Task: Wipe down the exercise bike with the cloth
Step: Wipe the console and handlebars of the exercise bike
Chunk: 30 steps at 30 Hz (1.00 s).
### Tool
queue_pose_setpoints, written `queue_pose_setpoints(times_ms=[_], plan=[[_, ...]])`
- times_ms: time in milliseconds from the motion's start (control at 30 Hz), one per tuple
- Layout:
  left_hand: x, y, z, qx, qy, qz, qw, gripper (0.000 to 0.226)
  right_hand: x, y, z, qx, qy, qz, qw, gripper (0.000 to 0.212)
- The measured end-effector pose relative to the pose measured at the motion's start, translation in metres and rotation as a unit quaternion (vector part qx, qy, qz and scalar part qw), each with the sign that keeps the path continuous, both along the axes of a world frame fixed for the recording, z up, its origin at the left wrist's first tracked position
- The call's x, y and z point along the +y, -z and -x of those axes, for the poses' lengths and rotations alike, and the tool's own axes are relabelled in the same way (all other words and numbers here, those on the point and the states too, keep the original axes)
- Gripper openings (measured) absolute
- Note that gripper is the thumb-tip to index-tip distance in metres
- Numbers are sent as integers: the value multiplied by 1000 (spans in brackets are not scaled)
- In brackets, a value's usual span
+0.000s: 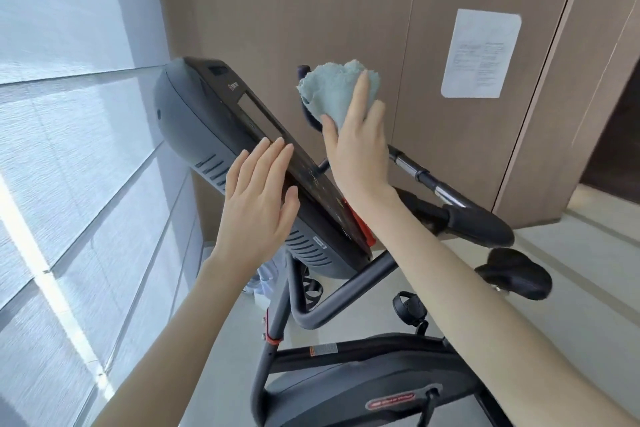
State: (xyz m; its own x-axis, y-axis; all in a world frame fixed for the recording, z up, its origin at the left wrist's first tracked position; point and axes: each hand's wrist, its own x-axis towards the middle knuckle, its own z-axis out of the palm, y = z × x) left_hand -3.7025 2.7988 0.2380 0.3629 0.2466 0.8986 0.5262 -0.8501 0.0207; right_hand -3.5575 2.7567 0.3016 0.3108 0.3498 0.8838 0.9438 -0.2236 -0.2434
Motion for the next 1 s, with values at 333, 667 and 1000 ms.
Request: queue_pose_setpoints(times_ms=[333, 667, 1000], plan=[[-7, 10, -13, 22, 26, 6, 999, 46, -34, 71, -24, -132, 125, 55, 982, 61], [-11, 14, -28, 66, 43, -15, 997, 46, -83, 90, -96, -195, 50, 166, 965, 61], [-3, 8, -38, 142, 21, -28, 989, 54, -87, 33, -97, 156, -225, 10, 962, 39]])
